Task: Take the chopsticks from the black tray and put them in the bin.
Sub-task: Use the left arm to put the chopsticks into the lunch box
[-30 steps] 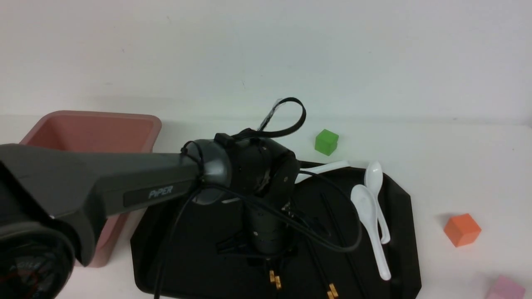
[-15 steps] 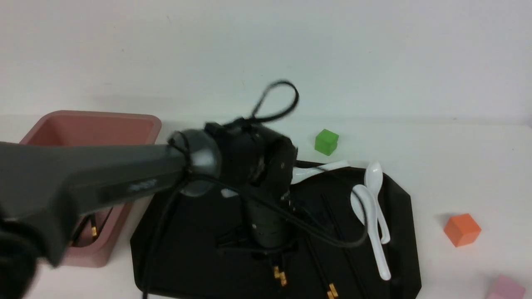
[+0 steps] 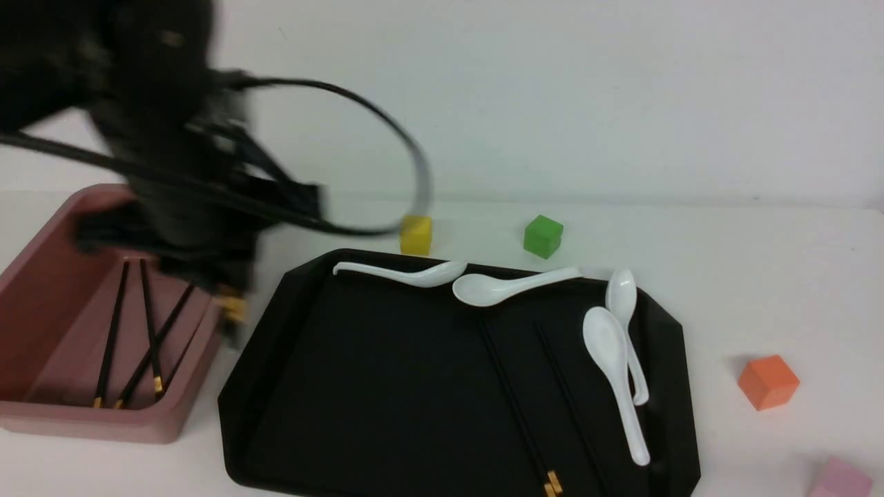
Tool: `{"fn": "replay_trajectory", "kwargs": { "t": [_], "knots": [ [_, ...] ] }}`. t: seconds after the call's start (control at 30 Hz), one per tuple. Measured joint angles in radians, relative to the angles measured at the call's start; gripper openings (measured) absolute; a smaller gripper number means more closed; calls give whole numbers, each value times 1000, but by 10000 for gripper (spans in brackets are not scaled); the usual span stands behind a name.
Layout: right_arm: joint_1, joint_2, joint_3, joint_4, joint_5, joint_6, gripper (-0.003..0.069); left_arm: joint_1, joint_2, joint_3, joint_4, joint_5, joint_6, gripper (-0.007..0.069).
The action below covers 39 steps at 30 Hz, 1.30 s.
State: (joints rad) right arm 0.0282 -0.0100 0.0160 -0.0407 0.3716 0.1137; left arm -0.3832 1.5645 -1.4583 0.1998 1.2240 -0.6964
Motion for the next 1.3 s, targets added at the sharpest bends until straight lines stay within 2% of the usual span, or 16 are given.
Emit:
{"fn": "replay_trajectory", "kwargs": {
  "t": [0.03, 0.2, 0.37, 0.67, 0.73, 0.87, 0.93, 1.07, 1.1, 1.23, 1.3],
  "knots": [
    [0, 0, 0, 0, 0, 0, 240, 70, 0, 17, 8, -1, 29, 113],
    [0, 0, 0, 0, 0, 0, 240, 273, 31, 98, -35, -88, 159, 113],
    [0, 0, 0, 0, 0, 0, 240, 398, 125, 112, -83, -208, 182, 113],
    [0, 0, 0, 0, 0, 0, 240, 426, 262, 113, -107, -325, 181, 132],
    [0, 0, 0, 0, 0, 0, 240, 426, 274, 113, -119, -329, 181, 155],
    [0, 0, 0, 0, 0, 0, 240, 426, 270, 110, -155, -326, 181, 250],
    [0, 0, 0, 0, 0, 0, 240, 426, 254, 100, -159, -307, 182, 265],
    [0, 0, 0, 0, 0, 0, 240, 426, 188, 82, -162, -256, 193, 209],
    [0, 0, 0, 0, 0, 0, 240, 426, 141, 75, -162, -228, 218, 150],
    [0, 0, 0, 0, 0, 0, 240, 426, 7, 72, -175, -140, 327, -1],
    [0, 0, 0, 0, 0, 0, 240, 426, -81, 72, -192, -76, 394, -13]
  ]
}}
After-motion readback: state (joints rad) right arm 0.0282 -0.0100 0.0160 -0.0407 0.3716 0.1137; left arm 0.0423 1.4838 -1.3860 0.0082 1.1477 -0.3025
